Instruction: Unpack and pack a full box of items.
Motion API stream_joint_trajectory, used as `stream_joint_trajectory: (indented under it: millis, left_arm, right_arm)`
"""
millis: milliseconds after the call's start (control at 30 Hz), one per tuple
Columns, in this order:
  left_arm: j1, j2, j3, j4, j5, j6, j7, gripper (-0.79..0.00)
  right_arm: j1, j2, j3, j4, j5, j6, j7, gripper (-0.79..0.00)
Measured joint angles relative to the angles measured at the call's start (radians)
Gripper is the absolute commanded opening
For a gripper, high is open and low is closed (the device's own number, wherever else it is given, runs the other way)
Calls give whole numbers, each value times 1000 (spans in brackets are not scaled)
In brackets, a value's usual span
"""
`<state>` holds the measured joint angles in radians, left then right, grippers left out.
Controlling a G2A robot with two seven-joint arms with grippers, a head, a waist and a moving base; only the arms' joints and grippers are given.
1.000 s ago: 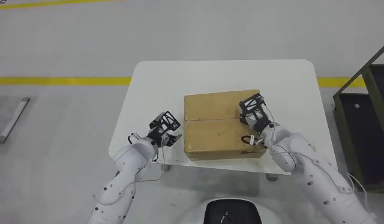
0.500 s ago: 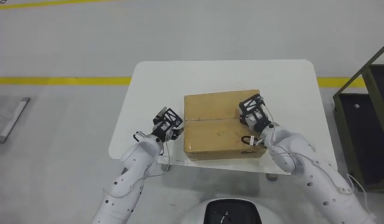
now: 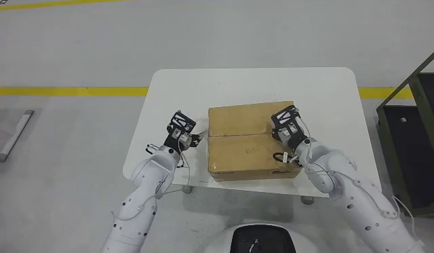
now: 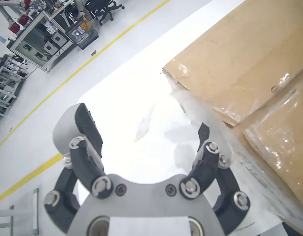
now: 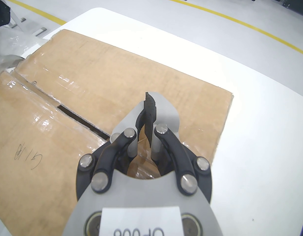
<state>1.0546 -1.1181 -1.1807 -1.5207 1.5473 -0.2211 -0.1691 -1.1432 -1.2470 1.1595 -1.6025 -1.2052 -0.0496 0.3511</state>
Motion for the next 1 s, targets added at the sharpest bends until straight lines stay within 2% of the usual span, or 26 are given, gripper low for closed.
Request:
stream_joint_trajectory:
  millis: [367, 733, 1000]
  left_arm:
    - [39, 3, -55, -104, -66, -53, 1, 0]
    - [16, -1, -37, -133, -66, -127, -4, 0]
    - [97, 22, -139, -158, 35, -143, -56, 0]
  right_arm:
    - [3, -6, 1, 5, -6, 0, 2, -785]
    - [-6, -8, 19, 1, -1, 2, 6, -785]
    - [-11, -10, 29, -7, 0, -1, 13, -785]
